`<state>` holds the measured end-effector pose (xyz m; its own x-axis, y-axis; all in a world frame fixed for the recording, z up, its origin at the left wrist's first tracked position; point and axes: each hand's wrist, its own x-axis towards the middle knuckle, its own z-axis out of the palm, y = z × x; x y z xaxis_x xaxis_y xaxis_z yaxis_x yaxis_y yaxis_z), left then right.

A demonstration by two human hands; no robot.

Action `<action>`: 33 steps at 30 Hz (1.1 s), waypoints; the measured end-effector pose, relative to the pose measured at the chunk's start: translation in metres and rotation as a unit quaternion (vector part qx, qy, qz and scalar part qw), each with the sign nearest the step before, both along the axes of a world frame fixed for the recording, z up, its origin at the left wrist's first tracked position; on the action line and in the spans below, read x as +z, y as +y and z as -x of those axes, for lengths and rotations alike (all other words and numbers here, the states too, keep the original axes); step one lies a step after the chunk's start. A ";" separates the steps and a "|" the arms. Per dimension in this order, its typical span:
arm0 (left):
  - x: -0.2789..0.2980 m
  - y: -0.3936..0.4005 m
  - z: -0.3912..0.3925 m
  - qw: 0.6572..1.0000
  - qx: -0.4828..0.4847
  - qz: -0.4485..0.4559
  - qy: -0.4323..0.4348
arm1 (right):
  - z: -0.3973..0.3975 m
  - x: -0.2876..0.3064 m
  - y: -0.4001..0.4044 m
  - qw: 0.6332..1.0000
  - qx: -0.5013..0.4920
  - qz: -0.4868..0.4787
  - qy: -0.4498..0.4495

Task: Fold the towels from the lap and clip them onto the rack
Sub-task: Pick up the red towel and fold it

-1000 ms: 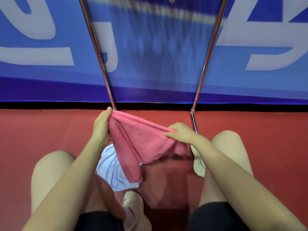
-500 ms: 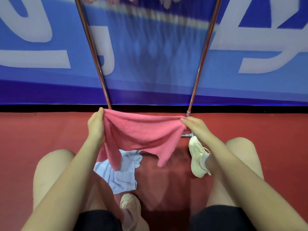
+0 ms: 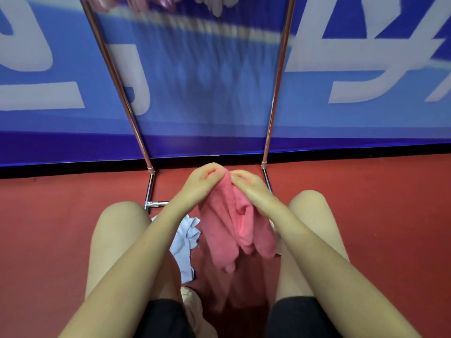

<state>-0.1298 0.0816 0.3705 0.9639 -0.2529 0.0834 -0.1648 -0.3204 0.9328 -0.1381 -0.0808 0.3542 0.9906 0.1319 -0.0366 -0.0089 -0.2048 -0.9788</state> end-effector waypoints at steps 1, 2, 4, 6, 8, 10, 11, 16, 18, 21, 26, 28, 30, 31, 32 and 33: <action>0.000 -0.001 -0.001 1.000 0.001 -0.003 -0.006 | 0.001 0.001 0.003 1.000 0.018 -0.003 0.011; 0.000 0.000 -0.002 1.000 0.008 -0.004 -0.011 | 0.003 0.001 0.005 1.000 0.026 -0.007 0.016; -0.001 0.003 -0.005 0.999 0.032 -0.006 -0.015 | 0.002 0.001 0.007 0.999 0.029 -0.013 0.020; -0.004 0.009 -0.007 0.999 0.051 -0.015 -0.009 | 0.000 0.001 0.007 0.999 0.019 -0.043 0.012; -0.009 0.016 -0.008 0.998 0.048 -0.030 0.008 | -0.002 0.003 0.005 0.992 -0.018 -0.119 0.031; -0.015 0.023 -0.006 0.998 0.032 -0.037 0.040 | -0.006 0.004 0.001 0.980 -0.039 -0.188 0.054; -0.019 0.027 -0.004 0.997 0.029 -0.037 0.055 | -0.007 0.004 0.000 0.977 -0.043 -0.199 0.060; -0.037 0.062 0.002 0.993 0.057 -0.066 0.076 | -0.014 -0.005 -0.011 0.975 -0.090 -0.194 0.064; -0.044 0.080 0.006 0.990 0.076 -0.077 0.095 | -0.019 -0.008 -0.016 0.972 -0.120 -0.188 0.070; -0.054 0.105 0.011 0.985 0.101 -0.092 0.109 | -0.027 -0.012 -0.024 0.966 -0.167 -0.184 0.074; -0.070 0.130 0.021 0.979 0.103 -0.092 0.147 | -0.033 -0.018 -0.039 0.952 -0.231 -0.181 0.082; -0.078 0.138 0.023 0.977 0.100 -0.091 0.165 | -0.032 -0.021 -0.044 0.947 -0.246 -0.186 0.091; -0.088 0.146 0.025 0.974 0.094 -0.085 0.189 | -0.030 -0.021 -0.049 0.943 -0.259 -0.189 0.092; -0.093 0.148 0.026 0.971 0.094 -0.085 0.203 | -0.028 -0.021 -0.052 0.942 -0.264 -0.186 0.092; -0.096 0.150 0.027 0.968 0.096 -0.088 0.213 | -0.026 -0.020 -0.055 0.942 -0.267 -0.183 0.090; -0.099 0.152 0.027 0.966 0.097 -0.089 0.222 | -0.024 -0.020 -0.058 0.942 -0.270 -0.178 0.088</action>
<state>-0.1569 0.2331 0.2711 0.9252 -0.0359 -0.3777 0.3188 -0.4662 0.8252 -0.1140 -0.1385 0.3342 0.8994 -0.3545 -0.2556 -0.1867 0.2171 -0.9581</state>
